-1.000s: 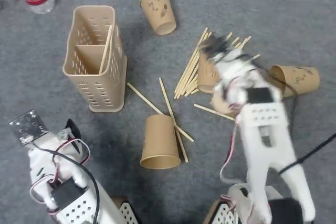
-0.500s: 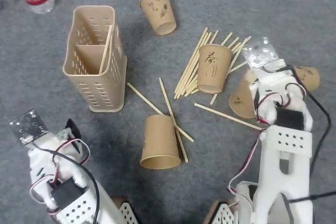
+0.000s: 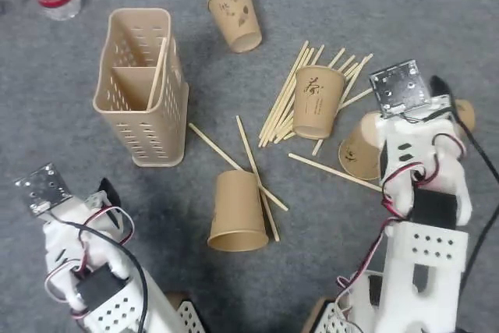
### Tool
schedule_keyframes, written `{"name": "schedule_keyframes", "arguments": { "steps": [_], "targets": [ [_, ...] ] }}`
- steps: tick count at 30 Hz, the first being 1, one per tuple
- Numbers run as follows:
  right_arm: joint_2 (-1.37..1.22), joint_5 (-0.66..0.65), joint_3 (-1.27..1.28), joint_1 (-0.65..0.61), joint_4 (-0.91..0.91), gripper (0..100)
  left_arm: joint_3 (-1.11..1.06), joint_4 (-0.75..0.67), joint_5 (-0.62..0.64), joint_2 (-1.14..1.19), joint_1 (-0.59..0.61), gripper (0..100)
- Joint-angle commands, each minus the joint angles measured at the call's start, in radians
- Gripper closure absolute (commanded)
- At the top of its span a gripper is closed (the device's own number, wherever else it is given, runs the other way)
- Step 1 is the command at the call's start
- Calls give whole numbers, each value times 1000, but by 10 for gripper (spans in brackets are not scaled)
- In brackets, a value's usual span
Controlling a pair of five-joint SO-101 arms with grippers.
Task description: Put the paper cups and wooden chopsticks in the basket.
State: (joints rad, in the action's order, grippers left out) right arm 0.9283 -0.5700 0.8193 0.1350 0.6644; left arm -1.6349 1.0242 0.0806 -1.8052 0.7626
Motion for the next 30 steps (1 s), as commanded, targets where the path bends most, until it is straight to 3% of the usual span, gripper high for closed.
{"name": "schedule_keyframes", "arguments": {
  "steps": [1, 16, 23, 30],
  "targets": [
    [-82, -43, -8, 44, -59, 808, 7, -25, -14, -17, -5, 776],
    [-596, -98, -3, 110, -315, 810, 4, -29, -14, -17, -6, 776],
    [-702, -135, 9, 208, -493, 809, 4, -29, -14, -17, -8, 776],
    [-750, -183, 23, 170, -489, 810, 4, -31, -14, -17, -8, 776]
  ]
}}
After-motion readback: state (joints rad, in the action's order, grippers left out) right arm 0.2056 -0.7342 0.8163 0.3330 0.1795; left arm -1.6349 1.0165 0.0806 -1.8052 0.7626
